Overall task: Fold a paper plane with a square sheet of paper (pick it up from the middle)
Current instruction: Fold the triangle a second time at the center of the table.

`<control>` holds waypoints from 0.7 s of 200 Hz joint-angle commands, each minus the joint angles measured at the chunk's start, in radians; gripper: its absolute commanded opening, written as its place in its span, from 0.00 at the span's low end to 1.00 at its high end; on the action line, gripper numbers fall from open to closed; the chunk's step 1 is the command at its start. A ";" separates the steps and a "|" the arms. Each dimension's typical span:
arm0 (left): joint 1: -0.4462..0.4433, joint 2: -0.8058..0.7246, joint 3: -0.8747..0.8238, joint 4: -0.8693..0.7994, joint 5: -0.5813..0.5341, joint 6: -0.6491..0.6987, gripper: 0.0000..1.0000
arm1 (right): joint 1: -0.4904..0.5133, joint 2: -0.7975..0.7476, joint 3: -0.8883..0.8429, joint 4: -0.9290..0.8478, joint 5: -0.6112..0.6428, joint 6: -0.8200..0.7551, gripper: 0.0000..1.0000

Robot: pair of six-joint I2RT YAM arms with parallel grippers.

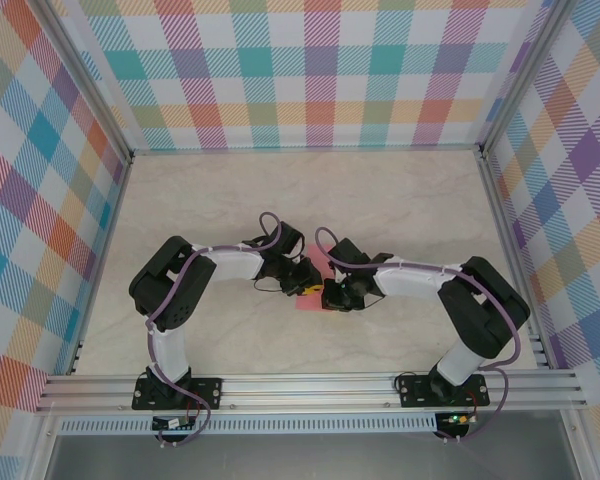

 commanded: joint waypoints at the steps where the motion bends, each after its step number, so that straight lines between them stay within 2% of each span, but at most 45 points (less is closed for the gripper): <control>1: -0.005 0.005 -0.019 -0.027 -0.011 -0.004 0.17 | 0.004 0.011 0.029 -0.039 0.042 0.014 0.12; 140: -0.005 0.008 -0.014 -0.050 -0.031 0.008 0.18 | 0.003 0.048 0.015 -0.059 0.044 0.025 0.11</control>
